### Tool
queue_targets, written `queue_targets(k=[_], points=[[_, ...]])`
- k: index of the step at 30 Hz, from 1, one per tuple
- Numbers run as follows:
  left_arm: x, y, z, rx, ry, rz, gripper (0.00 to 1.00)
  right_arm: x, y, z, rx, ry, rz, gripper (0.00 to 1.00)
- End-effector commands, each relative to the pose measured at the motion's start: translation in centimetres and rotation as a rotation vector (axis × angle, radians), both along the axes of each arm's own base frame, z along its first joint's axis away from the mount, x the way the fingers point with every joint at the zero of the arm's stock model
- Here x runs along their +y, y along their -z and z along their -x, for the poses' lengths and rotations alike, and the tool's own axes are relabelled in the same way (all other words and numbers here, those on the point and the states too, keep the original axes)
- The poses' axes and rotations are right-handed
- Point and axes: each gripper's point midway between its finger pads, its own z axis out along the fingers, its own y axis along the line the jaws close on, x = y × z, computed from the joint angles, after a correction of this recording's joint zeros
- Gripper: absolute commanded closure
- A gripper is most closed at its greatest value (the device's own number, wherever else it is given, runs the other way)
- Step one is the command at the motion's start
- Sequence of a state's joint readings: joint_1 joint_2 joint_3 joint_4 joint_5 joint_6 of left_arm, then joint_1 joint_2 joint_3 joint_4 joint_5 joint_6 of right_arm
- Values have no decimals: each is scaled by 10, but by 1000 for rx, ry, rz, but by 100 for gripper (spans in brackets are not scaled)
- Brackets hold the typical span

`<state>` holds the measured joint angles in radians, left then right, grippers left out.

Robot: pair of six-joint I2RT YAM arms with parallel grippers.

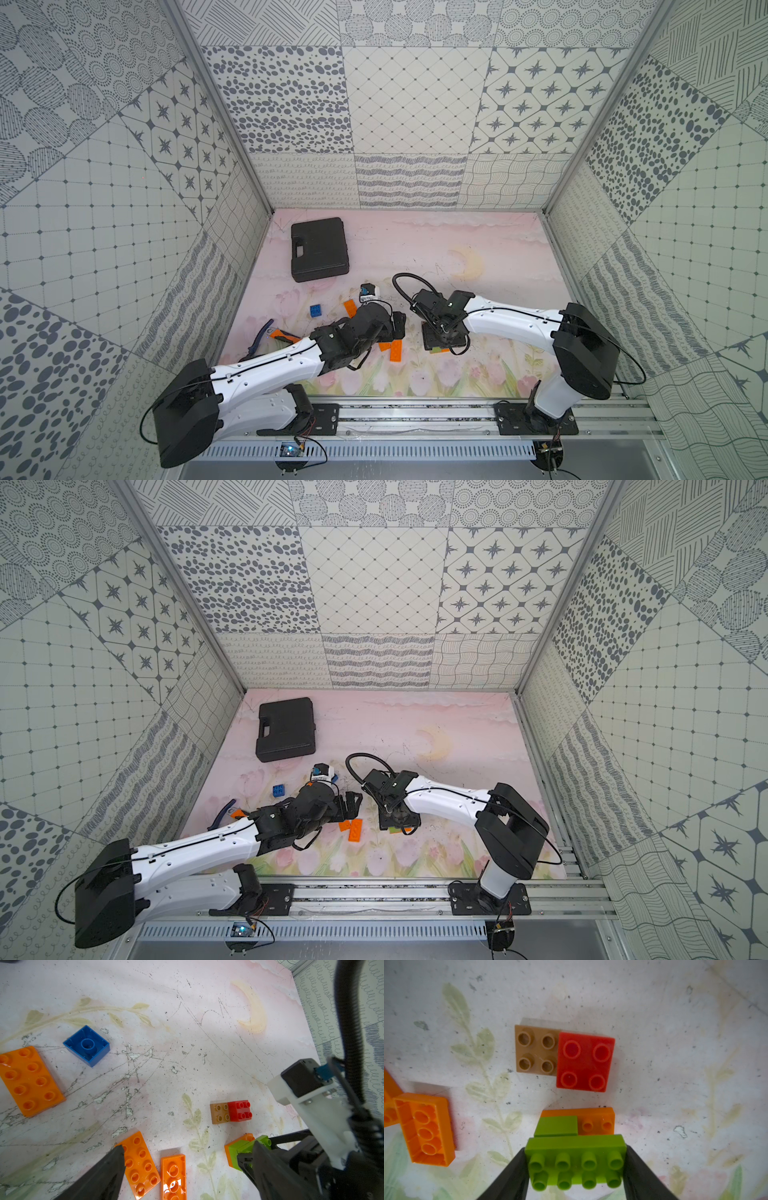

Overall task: Assemble the number 5 with lego
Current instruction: Assemble the lego brick with the lego brick.

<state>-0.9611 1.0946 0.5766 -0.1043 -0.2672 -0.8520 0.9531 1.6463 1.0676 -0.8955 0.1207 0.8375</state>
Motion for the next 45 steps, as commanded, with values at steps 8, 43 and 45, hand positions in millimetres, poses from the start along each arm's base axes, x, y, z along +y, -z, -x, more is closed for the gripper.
queue_targets(k=[8,43,45], points=[[-5,-5,-2,-14,10,25,1,-17,2,0,-19,2,74,43],[-6,-6,-2,-16,18,22,1,-30,64,19,150,13,161,43],[-6,-6,-2,-17,20,22,1,-29,64,19,150,8,161,43]])
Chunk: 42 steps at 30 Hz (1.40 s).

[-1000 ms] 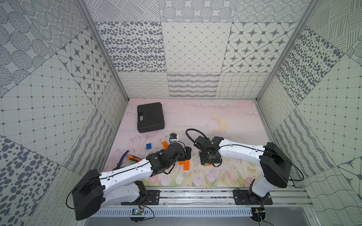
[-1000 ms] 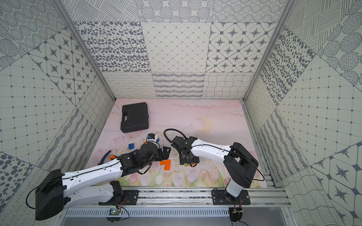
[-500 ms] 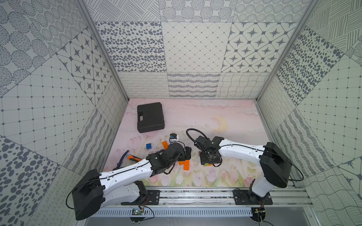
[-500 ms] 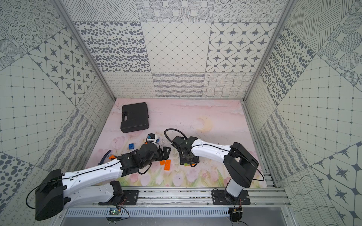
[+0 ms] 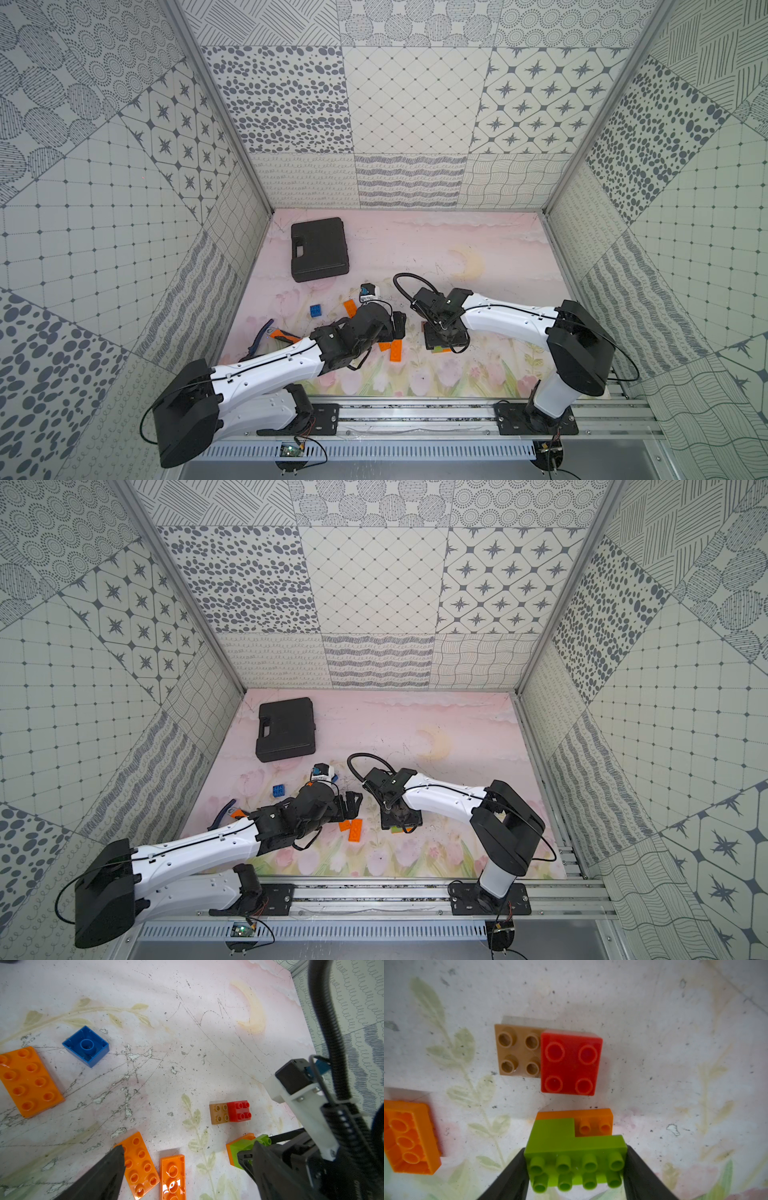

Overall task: Assemble the number 5 with lego
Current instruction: Assemble the lego brick with the lego brick, then pick up the lego brick from the center of the board.

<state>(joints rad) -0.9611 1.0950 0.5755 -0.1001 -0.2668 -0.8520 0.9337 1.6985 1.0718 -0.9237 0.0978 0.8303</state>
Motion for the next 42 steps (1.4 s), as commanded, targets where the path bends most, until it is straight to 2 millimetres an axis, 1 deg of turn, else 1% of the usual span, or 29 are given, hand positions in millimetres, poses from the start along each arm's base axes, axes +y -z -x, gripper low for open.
queue_targets(k=[1,7,12,17,22,23,26,30,35,39,42], points=[[-6,-6,-2,-15,18,20,1,-18,50,15,89,-5,104,43],[-7,-7,-2,-17,22,21,1,-16,52,16,92,1,88,43],[-6,-8,-2,-20,21,23,1,-14,48,15,82,0,74,42],[-6,-9,-2,-21,22,23,1,-7,34,11,55,3,29,34],[-6,-10,-1,-23,23,26,1,0,14,3,6,5,-20,21],[-5,-10,-2,-23,22,24,1,1,11,2,-2,5,-27,20],[-5,-10,-1,-25,25,24,1,2,5,-1,-23,7,-40,13],[-7,-11,-1,-28,30,30,1,0,7,-4,-45,19,-48,9],[-12,-10,0,-22,54,32,1,5,17,-8,-28,-1,-90,9],[-13,-8,0,-17,59,32,1,3,23,-13,-25,-4,-82,9],[-14,-8,0,-15,59,32,1,1,29,-12,-10,-16,-66,12]])
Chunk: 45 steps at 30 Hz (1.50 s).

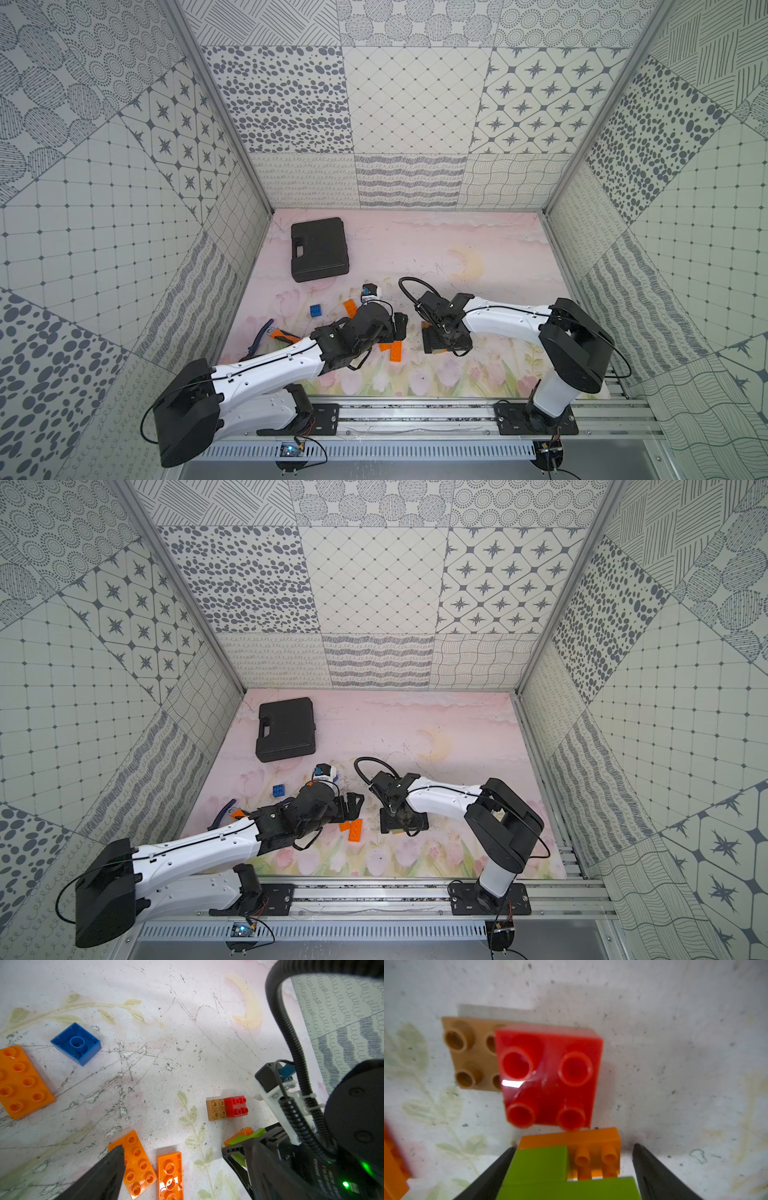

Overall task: Assemble the number 5 with lego
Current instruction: Pick up the lego brick from the center of the board.

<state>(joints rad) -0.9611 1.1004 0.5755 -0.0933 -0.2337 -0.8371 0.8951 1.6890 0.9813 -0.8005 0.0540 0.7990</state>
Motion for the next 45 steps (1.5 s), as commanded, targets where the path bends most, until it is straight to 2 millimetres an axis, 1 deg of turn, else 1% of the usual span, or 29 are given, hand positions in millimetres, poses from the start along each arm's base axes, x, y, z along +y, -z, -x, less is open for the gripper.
queue_targets(k=[1,7,11,14,17,21,25,31,37,45], points=[[-8,-8,-3,-23,23,27,1,4,13,-8,-13,-25,-6,14],[-12,-8,-5,-21,27,25,1,6,16,-10,-9,-43,1,16],[-16,-8,-5,-14,40,21,1,10,12,-15,-23,-54,7,15],[-17,-8,-5,-13,42,22,1,13,10,-18,-31,-53,2,17],[-16,-8,-5,-12,42,22,1,12,14,-16,-19,-53,6,21],[-15,-9,-5,-16,37,19,1,4,19,-10,-1,-42,33,26],[-16,-10,-5,-17,44,20,1,3,17,-7,0,-31,14,34],[-14,-10,-6,-27,38,21,1,7,3,-8,-14,-27,-14,38],[-20,-12,-9,-30,44,18,1,5,-22,-9,-68,-6,-61,38],[-32,-12,-14,-15,54,27,1,-5,-55,-15,-140,12,-102,38]])
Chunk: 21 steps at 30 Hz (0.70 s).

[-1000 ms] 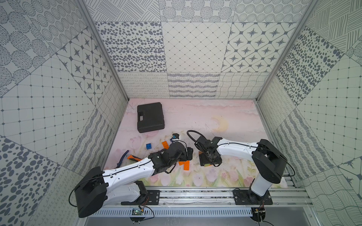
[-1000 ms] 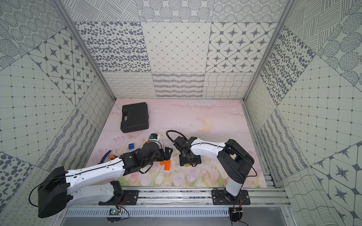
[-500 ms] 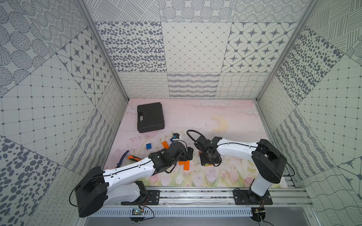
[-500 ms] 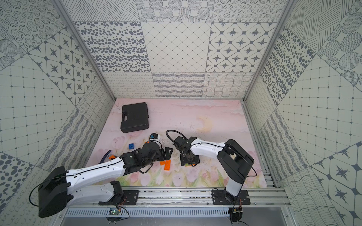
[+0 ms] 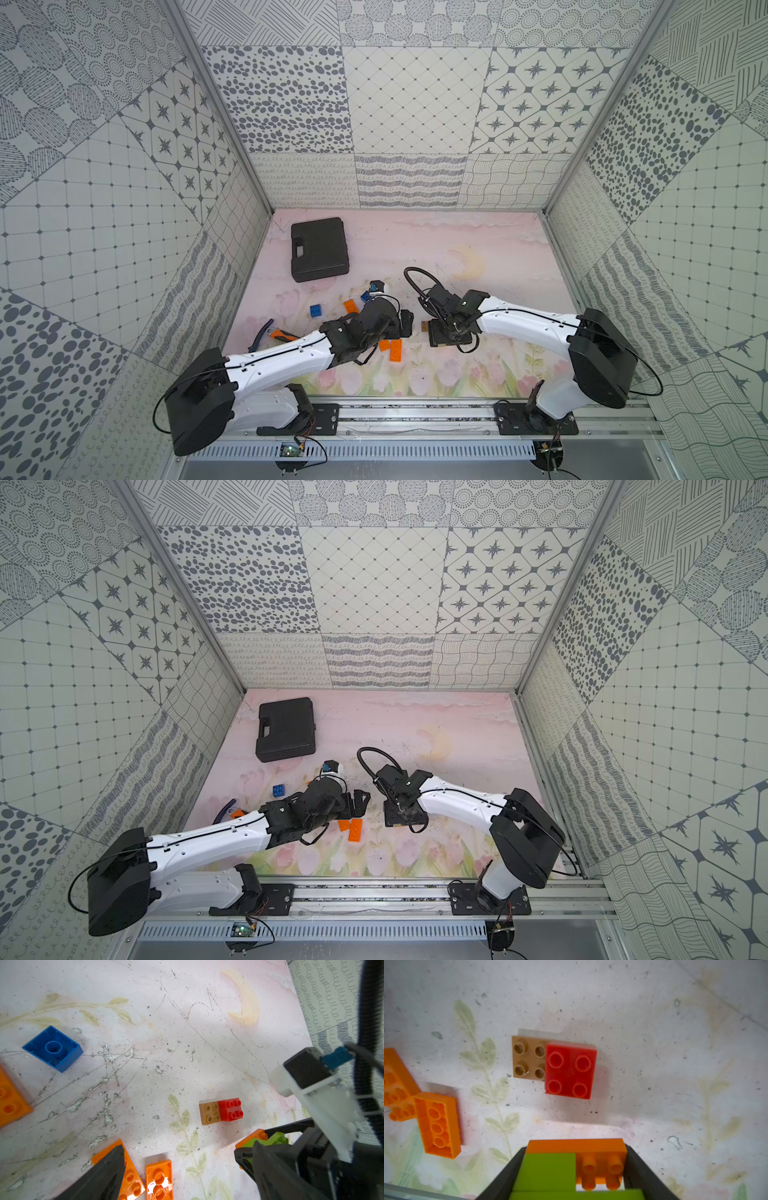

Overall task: Assemble the number 5 with lego
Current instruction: Pick up the lego brick from the center of the board.

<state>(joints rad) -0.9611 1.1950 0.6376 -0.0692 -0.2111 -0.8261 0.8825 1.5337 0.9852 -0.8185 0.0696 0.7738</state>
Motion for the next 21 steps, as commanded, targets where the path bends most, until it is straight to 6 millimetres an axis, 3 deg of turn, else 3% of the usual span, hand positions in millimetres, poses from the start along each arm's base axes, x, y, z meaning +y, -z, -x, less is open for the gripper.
queue_targets(k=[1,21], points=[[-14,-11,-6,-23,31,31,1,-8,-14,-5,-41,26,-18,38],[-31,-8,-15,-5,44,11,1,-22,-35,-15,-70,51,-91,38]])
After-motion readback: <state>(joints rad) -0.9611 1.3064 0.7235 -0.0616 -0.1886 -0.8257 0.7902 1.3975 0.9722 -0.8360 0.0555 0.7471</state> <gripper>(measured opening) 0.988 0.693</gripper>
